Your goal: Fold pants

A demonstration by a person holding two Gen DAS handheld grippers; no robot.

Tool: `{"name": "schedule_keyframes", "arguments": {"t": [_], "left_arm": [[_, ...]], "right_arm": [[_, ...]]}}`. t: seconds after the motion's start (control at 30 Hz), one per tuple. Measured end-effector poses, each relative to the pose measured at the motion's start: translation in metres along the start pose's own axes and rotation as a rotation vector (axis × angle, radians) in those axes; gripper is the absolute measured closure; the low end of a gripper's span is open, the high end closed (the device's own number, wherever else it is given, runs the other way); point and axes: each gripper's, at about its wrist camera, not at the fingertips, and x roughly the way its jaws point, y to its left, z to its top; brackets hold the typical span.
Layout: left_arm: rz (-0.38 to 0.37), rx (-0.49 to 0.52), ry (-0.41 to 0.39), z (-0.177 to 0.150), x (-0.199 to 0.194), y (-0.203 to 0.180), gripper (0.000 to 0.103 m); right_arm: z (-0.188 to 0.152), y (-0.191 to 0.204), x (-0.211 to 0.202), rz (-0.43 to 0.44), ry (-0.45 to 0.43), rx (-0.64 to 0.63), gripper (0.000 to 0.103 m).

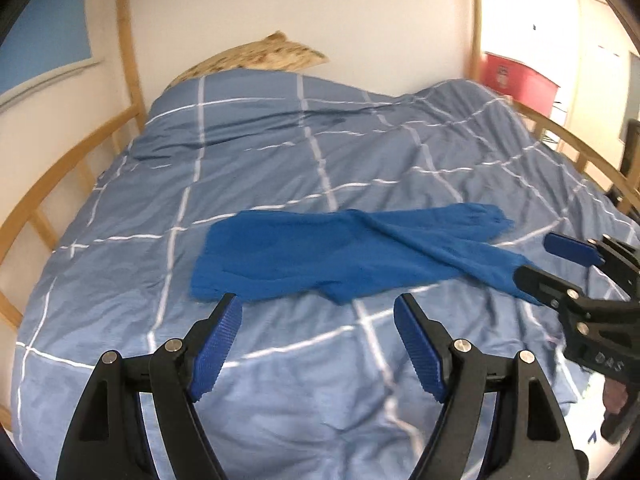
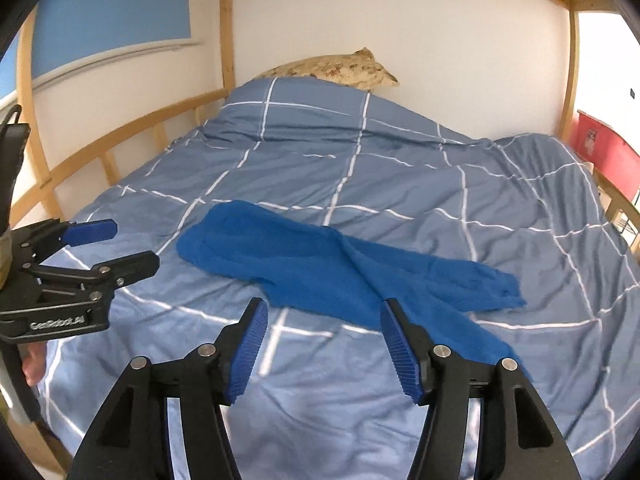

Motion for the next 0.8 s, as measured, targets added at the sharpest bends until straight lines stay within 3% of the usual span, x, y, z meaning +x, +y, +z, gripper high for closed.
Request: {"name": "schedule_keyframes", "arguments": {"t": [0.4,0.57,0.8], "left_arm": [[-0.146,0.091,0.003,-0.009,0.014,-0.070,0.025],[-0.154,0.130,0.039,-0.010,0.040,-0.090,0.025],[-0.174,0.154,0.055,-0.007,0.075,-0.109,0.025]], "right_arm": [[-0.044,-0.061,-0.019,-0.114,0.091,0.104,0.043],[-0.062,-0.075,-0.002,-0.153,0.161,0.154,0.043],[-0.074,-0.089,0.024,-0.190,0.236,0.090,0.043]]}}
